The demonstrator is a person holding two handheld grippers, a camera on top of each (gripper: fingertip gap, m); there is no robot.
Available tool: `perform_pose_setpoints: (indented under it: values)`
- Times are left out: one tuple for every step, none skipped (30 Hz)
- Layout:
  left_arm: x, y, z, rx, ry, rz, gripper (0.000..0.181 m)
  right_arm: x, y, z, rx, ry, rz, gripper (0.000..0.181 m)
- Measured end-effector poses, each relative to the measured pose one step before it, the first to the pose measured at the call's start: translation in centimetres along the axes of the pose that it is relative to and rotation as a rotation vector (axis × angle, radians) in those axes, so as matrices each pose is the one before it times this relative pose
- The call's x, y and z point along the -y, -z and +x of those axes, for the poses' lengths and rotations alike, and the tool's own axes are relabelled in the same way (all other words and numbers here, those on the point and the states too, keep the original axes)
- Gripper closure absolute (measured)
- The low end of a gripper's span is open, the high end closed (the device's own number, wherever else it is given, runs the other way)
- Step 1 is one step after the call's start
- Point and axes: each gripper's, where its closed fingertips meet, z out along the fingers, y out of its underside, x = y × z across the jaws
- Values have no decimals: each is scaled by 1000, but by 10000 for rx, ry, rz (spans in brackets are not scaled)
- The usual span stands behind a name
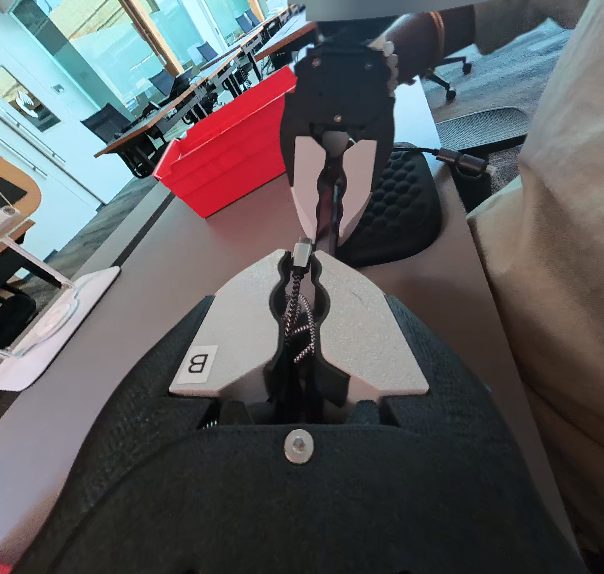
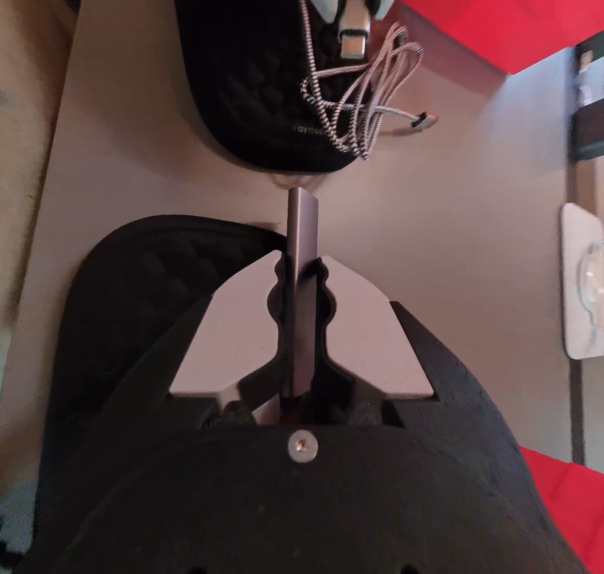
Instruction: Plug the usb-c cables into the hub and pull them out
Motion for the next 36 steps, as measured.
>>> perform_pose_setpoints:
  values:
    - [-151,-53,-84,21,143,-154,172,63,72,285,-466,70,167,164]
    - [-160,-64,-56,14,135,-170,172,10,68,386,-526,138,92,164]
    - [-181,-102,-19,-18,170,-161,172,-62,112,487,-568,257,18,164]
    - [-200,-128,67,-96,208,-146,172,10,167,619,-606,271,48,164]
    - [-238,-128,-8,-66,207,-143,172,227,228,650,-570,154,164,165]
    - [-220,-124,-122,12,200,-120,172,396,252,608,-486,25,258,165]
    - [-153,-71,-82,-13,154,-68,172,444,246,621,-470,6,274,165]
    - [-45,-21,-72,-6,112,-20,172,348,173,623,-505,107,209,165]
    - [33,26,-76,2,107,23,172,215,75,513,-473,225,113,165]
    - [45,39,-72,-1,128,32,172,177,-17,398,-421,192,110,165]
    - [5,30,-52,-16,114,27,172,176,-94,239,-286,47,145,165]
    - [-49,4,-43,-9,77,-5,172,98,-163,-19,-85,-79,136,165]
    - [-80,-35,6,-10,6,-22,172,27,-224,-75,-49,-115,97,165]
    - [-74,-46,56,-10,-51,-45,172,8,-252,-65,-72,-47,94,165]
    - [-77,-64,41,6,-66,-59,172,38,-267,-126,-39,34,84,165]
    - [-84,-63,23,9,-45,-58,172,76,-259,-117,-45,31,59,164]
    - [-74,-50,-2,1,-9,-48,172,184,-233,-78,-59,-33,94,164]
    - [-62,-21,6,-11,3,-22,172,242,-197,-157,22,-106,120,164]
    - [-2,12,4,-10,7,18,172,226,-184,-178,55,-139,103,164]
    - [47,46,-14,-10,17,53,172,207,-147,-63,-37,-105,115,164]
    - [51,57,-16,-15,33,65,172,155,-96,-33,-50,-36,104,164]
    - [41,65,-17,-18,41,71,172,35,-54,-59,-21,16,37,164]
    - [69,74,-16,-16,34,76,172,-29,-29,-54,-23,15,5,164]
    - [54,64,-9,-15,25,64,172,-36,-3,-134,40,-27,13,164]
    - [31,35,0,-20,26,41,172,2,26,-127,26,-23,40,164]
    - [7,22,-18,-7,22,25,172,20,30,-46,-26,15,41,165]
    - [-6,1,-9,-6,9,10,172,31,26,-42,-28,26,27,165]
    - [-12,-1,19,-14,-3,-2,172,34,7,-64,-7,31,24,165]
    - [-28,-10,31,-23,-10,-12,172,9,-6,-85,15,40,16,165]
    - [-32,-12,28,-9,-13,-20,172,21,5,-63,13,40,22,165]
    - [-36,-18,12,-2,-17,-24,172,21,11,9,-35,17,25,165]
    - [-29,-23,15,3,-16,-22,172,22,40,77,-66,-19,21,165]
    - [-31,-9,-6,7,-8,-14,172,45,50,93,-59,-50,38,165]
    - [-21,-10,-16,5,8,-9,172,61,63,104,-40,-71,56,165]
    - [-14,-6,4,-9,13,-11,172,87,63,-6,42,-56,62,165]
    - [-30,-15,-8,-1,3,-20,172,85,4,-93,83,22,31,165]
